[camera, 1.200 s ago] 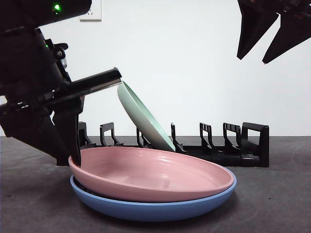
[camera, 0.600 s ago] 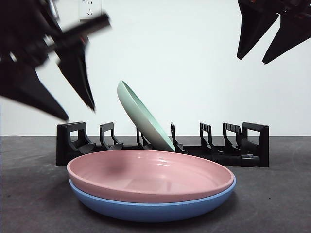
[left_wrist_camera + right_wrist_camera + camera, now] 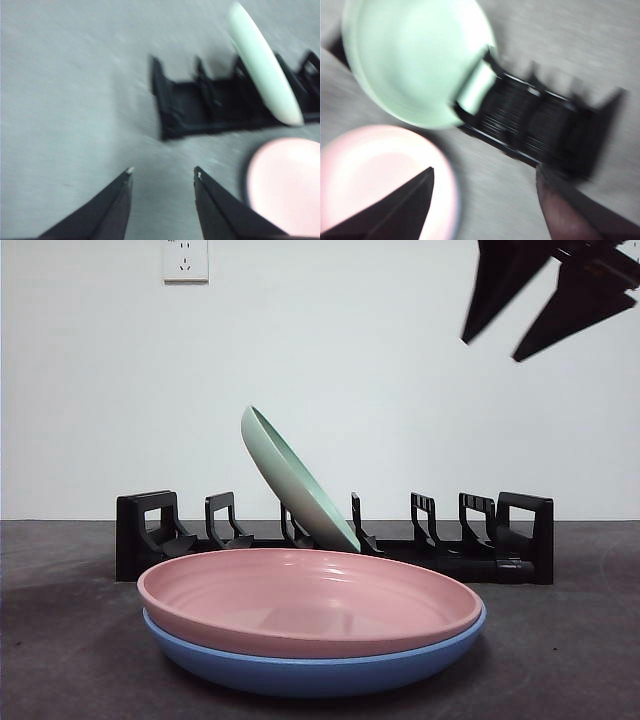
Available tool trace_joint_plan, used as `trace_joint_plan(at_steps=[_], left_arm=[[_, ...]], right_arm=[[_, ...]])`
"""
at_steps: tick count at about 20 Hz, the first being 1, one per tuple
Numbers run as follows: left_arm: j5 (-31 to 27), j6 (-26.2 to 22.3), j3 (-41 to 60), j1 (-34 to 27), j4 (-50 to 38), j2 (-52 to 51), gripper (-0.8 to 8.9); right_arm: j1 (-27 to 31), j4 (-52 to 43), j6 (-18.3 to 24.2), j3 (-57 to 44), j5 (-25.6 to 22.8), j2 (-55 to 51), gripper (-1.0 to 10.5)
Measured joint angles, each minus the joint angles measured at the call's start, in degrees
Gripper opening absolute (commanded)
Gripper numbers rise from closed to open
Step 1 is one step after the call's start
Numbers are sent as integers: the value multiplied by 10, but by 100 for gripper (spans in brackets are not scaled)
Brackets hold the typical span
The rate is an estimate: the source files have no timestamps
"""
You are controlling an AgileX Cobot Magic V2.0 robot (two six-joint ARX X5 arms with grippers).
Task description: Place the plate
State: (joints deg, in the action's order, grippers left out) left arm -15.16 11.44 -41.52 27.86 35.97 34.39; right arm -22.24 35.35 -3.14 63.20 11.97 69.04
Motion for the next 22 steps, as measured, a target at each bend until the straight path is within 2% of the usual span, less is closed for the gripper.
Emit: trace_joint_plan(at_steps=[4,7,11,13,22], left_arm=[[-1,-22,0,-23,19,-60,196],[-1,-25,0,-24,27,-77,196],[-1,-27,0,-24,28,-80,195],[-1,-28,0,-24,29,-80,195],[-1,-28,0,-24,53,-80,195]], right_arm=[[-8,13,-73,62,121,53,317],[-43,69,-94,155,134,135,317],[-88,89,-98,274,133,235,317],[-109,89,-98,311,117,271,317],[-160,76,-94,381,27,366,317]])
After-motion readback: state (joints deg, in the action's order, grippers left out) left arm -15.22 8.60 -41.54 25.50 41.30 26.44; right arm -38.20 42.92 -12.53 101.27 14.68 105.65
